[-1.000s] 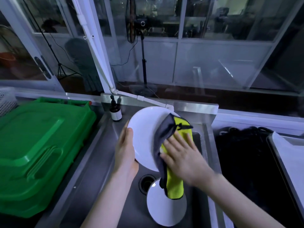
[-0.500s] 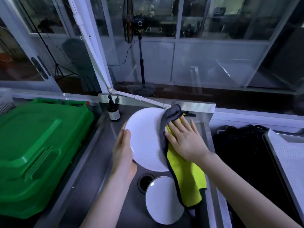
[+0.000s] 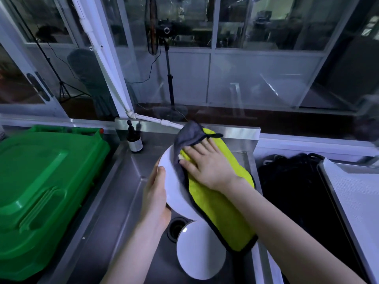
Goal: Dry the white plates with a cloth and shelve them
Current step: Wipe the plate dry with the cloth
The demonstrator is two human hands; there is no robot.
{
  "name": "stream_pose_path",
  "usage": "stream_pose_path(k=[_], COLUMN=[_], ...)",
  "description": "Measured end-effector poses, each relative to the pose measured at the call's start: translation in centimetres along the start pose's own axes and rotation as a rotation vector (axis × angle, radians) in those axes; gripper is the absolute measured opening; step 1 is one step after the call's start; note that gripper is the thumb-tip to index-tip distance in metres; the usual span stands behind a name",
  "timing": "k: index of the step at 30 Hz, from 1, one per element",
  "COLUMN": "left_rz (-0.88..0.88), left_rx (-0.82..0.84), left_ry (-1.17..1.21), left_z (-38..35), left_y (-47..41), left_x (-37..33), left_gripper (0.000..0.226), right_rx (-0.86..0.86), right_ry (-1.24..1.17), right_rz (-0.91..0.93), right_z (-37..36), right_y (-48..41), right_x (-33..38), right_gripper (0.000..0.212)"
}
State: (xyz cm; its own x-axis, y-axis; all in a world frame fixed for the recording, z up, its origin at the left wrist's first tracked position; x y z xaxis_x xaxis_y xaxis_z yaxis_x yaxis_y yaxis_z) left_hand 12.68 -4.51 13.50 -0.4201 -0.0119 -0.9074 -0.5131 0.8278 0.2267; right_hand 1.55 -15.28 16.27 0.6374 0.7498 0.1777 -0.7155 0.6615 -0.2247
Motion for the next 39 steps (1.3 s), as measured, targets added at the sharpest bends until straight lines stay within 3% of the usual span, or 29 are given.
stream_pose_path(k=[2,5,8,11,14,16,21,24,27,32,35,39], left_rz=[0.003,-0.025,-0.062,-0.129,-0.104,-0.084,-0.062,-0.068,-0.043,-0.039,-0.020,-0.048], left_rx=[-0.017,-0.087,-0.114,-0.077,0.004,0.065,0.207,0.181,0.055,-0.028,0.072,0.203], left_ry=[0.003,0.024,0.000,-0.087,-0.158,-0.208,-0.347,-0.333,-0.264,-0.223,-0.289,-0.389], left_z=[1.1,1.6,1.7,1.5,1.7,2.1,2.4,2.2,2.5,2.9,2.7,2.2], left_y=[0.4,0.5,0.0,-0.3,-0.2,-0.1,0.2,0.5,0.5,0.2,0.0,0.0], left_x=[-0.5,-1.6,-2.3,-2.9,-3.0,-3.1,-2.9,-2.8,-3.1,-3.9,-4.5,-5.1], left_gripper=[0.031,0.030,0.030,0.037,0.039,0.039,0.032,0.033,0.032,0.029,0.029,0.031], right_rx=[-0.022,-0.029,-0.147,-0.217,-0.255,-0.239,0.134,0.065,-0.069,-0.245,-0.186,0.037], right_ry=[-0.019,-0.429,-0.835,-0.998,-0.949,-0.785,-0.305,-0.408,-0.628,-0.767,-0.682,-0.489], right_rz=[-0.140,-0.304,-0.416,-0.562,-0.592,-0.480,-0.183,-0.224,-0.378,-0.432,-0.319,-0.158], right_z=[0.5,1.1,0.6,-0.8,0.1,1.7,3.4,2.8,1.4,-1.2,0.1,2.7], right_y=[-0.2,0.9,3.6,5.6,4.6,2.8,-0.5,-0.2,1.9,5.6,4.4,1.0], right_x=[-1.7,-3.4,-2.9,-1.6,-1.8,-2.3,-1.7,-2.3,-3.6,-3.2,-3.0,-2.8], right_gripper=[0.050,0.039,0.034,0.027,0.027,0.031,0.050,0.050,0.050,0.070,0.066,0.056])
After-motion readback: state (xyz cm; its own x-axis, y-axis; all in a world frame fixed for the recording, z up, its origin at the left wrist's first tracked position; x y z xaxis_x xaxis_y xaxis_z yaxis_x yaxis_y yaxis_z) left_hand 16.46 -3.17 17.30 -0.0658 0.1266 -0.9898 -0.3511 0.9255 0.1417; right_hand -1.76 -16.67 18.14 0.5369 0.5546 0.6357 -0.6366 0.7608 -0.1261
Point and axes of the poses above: each hand's wrist, its own y-axis away from the middle knuckle, its own z-axis out of the back of the hand, x = y × z, the point moved 1 cm from there along -y, towards the middle knuckle, and after that the axes turned 3 degrees about x, right-handed, at the moved point
